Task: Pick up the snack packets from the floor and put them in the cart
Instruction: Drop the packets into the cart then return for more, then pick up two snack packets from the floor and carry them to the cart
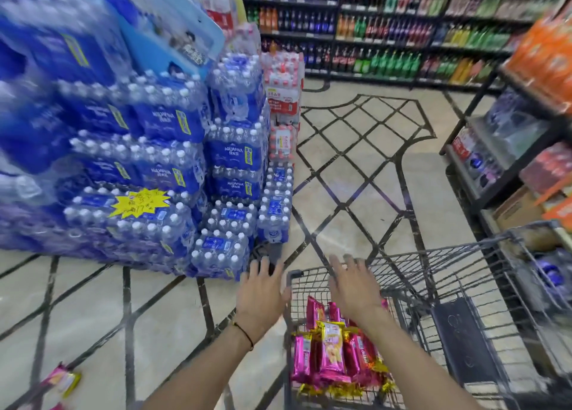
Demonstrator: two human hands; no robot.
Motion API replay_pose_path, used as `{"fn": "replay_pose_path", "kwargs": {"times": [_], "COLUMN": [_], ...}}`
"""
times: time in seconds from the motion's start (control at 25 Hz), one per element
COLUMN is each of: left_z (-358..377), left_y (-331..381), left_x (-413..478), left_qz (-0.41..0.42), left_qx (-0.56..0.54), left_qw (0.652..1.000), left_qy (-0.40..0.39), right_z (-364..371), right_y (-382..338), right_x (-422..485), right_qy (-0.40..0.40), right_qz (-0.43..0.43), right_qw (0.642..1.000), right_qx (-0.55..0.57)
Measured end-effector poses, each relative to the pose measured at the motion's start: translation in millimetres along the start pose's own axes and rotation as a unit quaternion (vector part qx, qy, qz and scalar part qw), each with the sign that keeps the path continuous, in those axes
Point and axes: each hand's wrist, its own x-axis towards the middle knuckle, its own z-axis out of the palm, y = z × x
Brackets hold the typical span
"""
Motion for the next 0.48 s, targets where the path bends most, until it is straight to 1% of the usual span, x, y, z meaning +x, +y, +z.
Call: {"fn": "replay_pose_path", "kwargs": {"times": [0.08,0.2,0.36,0.48], "left_z": [-31.1,-65.7,-103.7,-115.1], "left_y": [-34.8,-86.8,-156.8,-197.5], "left_x": [-4.9,-13.3,-46.3,-81.7], "left_qz": [-0.015,-0.05,-0.127,-0.192], "left_qx": [0.006,-0.002,0.003,0.01], "left_qw": [0.999,0.997,0.987,0.975], "left_qy": [0.031,0.061,0.101,0.115], "right_z": [-30.8,-64.0,-93.1,-97.7], "right_y": [-39.3,-96.3,-181.2,-237.8], "right_x": [13.3,31.8,44.3,49.6], "right_qy": [0.038,0.07,0.097,0.111], "right_qz": [-0.039,-0.085,-0.168,-0.241], "right_qw": [0.999,0.994,0.981,0.964], "right_qx": [-0.006,-0.005,-0.013,-0.024]}}
